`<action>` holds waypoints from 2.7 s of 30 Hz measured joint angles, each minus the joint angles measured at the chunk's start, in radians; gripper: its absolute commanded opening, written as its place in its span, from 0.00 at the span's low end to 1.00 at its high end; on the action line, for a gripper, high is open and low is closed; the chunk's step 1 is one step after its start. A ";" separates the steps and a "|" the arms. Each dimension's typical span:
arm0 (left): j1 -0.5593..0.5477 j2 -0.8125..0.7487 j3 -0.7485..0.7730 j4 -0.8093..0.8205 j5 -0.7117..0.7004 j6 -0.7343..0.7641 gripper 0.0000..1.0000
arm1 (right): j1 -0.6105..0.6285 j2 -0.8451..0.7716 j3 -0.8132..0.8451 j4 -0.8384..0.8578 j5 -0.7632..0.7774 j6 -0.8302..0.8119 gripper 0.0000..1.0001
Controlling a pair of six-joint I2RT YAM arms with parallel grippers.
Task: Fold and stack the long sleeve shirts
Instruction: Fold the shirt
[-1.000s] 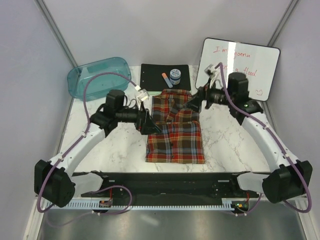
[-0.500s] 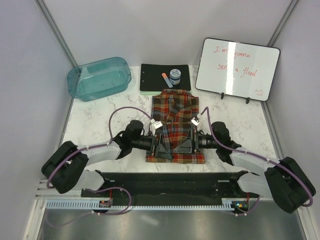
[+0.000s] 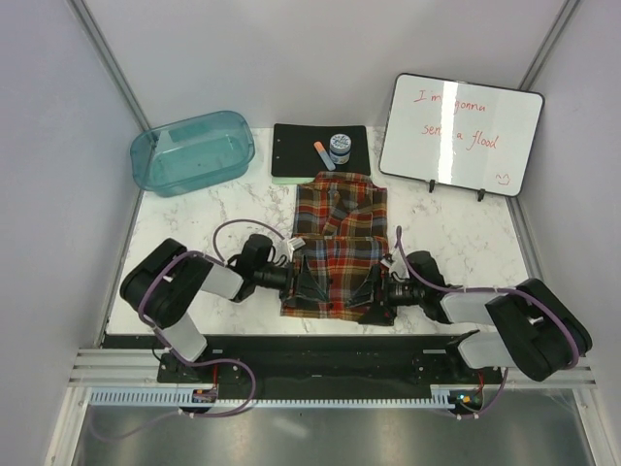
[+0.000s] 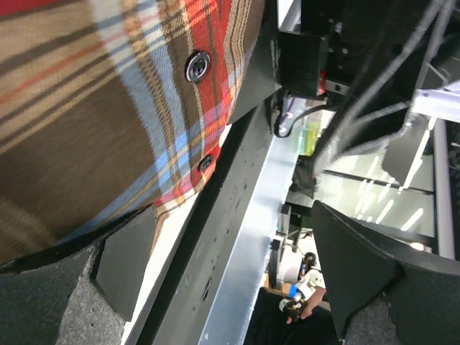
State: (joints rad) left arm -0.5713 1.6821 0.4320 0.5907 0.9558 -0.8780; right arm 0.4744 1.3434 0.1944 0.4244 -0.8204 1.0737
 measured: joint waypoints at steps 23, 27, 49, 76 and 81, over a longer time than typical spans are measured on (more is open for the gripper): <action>0.136 0.101 0.372 -0.129 0.137 0.208 1.00 | -0.206 0.234 0.418 -0.001 -0.128 -0.206 0.98; 0.206 0.286 0.415 -0.051 0.121 0.130 1.00 | -0.254 0.403 0.458 0.064 -0.151 -0.229 0.98; 0.051 -0.397 0.442 -0.735 -0.335 0.977 1.00 | -0.196 0.220 0.742 -0.393 -0.116 -0.688 0.98; -0.849 -0.350 0.070 -0.467 -1.199 1.575 0.64 | -0.080 0.603 0.938 -0.627 0.017 -1.063 0.53; -0.851 -0.281 0.062 -0.399 -1.241 1.576 0.61 | -0.080 0.604 0.938 -0.625 0.018 -1.072 0.51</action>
State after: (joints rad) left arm -1.4227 1.4014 0.4942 0.1917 -0.2852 0.6983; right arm 0.3946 1.9476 1.1324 -0.2008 -0.8024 0.0021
